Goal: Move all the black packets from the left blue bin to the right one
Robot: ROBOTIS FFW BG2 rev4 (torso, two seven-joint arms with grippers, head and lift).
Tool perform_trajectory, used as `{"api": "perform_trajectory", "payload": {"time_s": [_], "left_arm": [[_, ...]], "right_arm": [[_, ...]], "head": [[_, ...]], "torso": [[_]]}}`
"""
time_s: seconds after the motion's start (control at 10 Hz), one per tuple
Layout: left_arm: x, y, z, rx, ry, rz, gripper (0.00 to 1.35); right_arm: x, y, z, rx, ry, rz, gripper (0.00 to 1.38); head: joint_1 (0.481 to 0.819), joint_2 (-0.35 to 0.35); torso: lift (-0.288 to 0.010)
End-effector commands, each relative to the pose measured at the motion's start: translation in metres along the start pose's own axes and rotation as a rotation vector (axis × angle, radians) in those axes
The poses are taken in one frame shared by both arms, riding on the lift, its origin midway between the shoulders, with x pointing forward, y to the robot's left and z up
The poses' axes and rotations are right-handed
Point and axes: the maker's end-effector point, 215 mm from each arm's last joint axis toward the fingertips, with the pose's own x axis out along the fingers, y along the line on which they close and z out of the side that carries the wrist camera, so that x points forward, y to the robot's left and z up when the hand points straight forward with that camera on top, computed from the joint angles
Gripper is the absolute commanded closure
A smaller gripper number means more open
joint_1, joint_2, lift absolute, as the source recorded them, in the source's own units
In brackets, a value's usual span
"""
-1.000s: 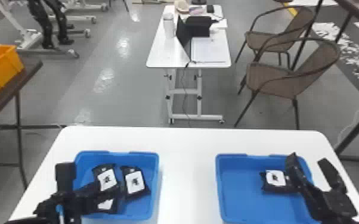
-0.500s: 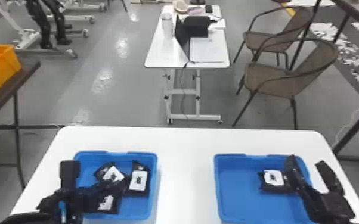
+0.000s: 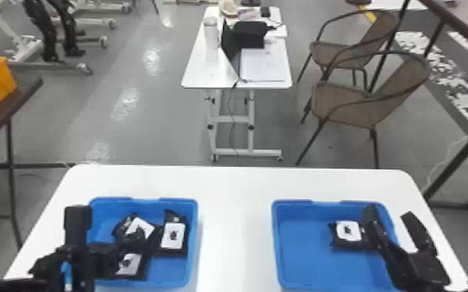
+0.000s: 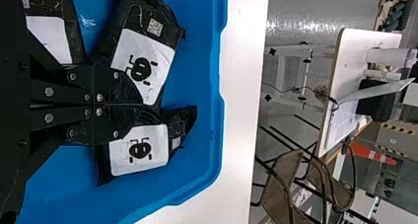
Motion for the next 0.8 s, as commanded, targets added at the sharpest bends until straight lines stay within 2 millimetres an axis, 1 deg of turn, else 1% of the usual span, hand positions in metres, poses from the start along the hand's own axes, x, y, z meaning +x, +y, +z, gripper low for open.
{"api": "perform_trajectory", "payload": {"time_s": [0.0,0.1,0.2,0.3,0.4,0.5,0.6,0.7], "left_arm": [[-0.001,0.003,-0.009,-0.035,0.011,0.018,0.75],[-0.004,0.007,-0.008,-0.062,-0.011,0.029,0.48],[-0.011,0.009,0.003,-0.053,-0.058,0.033,0.3],[-0.024,0.012,0.02,-0.032,-0.092,0.046,0.2],[-0.043,0.008,0.04,-0.012,-0.115,0.071,0.12],[-0.063,0.002,0.058,-0.018,-0.151,0.11,0.0],[-0.081,-0.003,0.061,-0.051,-0.175,0.152,0.0],[-0.089,-0.007,0.055,-0.124,-0.187,0.163,0.0]], "right_arm": [[0.001,0.001,0.0,0.003,-0.002,0.002,0.12],[0.001,0.001,0.0,0.005,-0.001,0.002,0.12],[0.0,0.0,0.0,0.01,-0.002,0.001,0.12],[0.0,0.0,0.0,0.01,-0.002,0.001,0.12],[0.0,0.001,0.0,0.012,-0.002,0.002,0.12],[0.0,0.0,0.001,0.014,-0.005,0.002,0.12],[0.0,0.0,0.001,0.018,-0.007,0.002,0.12],[-0.001,-0.001,0.0,0.019,-0.005,0.0,0.12]], "head": [[0.695,0.025],[0.695,0.026],[0.695,0.03],[0.695,0.035],[0.695,0.042],[0.695,0.052],[0.695,0.059],[0.695,0.062]], "torso": [[0.0],[0.0],[0.0],[0.0],[0.0],[0.0],[0.0],[0.0]]}}
